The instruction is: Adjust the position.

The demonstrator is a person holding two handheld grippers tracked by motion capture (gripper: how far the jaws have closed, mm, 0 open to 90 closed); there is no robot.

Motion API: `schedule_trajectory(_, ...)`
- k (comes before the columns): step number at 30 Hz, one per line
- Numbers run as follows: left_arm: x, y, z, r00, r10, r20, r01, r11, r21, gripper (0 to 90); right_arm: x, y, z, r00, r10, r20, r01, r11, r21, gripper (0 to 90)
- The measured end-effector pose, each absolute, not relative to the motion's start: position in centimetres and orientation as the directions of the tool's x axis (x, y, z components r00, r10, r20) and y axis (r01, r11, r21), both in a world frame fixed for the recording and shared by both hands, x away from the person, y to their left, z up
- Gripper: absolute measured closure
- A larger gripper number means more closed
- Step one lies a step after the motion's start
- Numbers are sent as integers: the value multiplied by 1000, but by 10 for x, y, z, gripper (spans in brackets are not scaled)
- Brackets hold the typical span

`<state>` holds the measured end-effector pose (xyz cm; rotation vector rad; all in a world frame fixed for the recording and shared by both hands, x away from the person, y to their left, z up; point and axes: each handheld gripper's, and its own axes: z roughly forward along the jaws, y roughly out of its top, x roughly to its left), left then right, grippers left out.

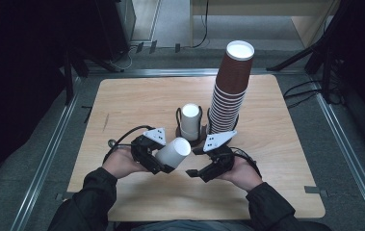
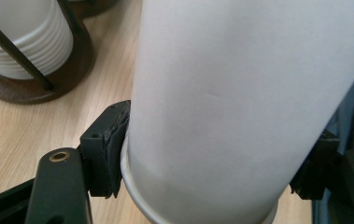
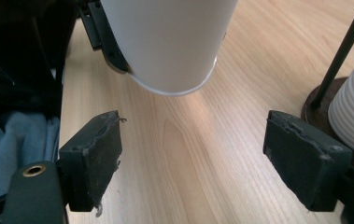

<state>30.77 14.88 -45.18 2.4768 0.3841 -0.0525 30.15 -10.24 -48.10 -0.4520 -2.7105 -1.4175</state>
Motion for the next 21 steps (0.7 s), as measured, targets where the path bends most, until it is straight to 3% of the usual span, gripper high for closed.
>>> schedule_trajectory(11, 311, 145, -462, 965, 254, -62, 250, -827, 503, 274, 301, -101, -485, -960, 236, 151, 265, 594, 759, 199)
schedule_trajectory(21, 312, 135, -475, 967, 235, -100, 255, -859, 443, 273, 298, -100, -481, -967, 217, 130, 237, 597, 767, 200)
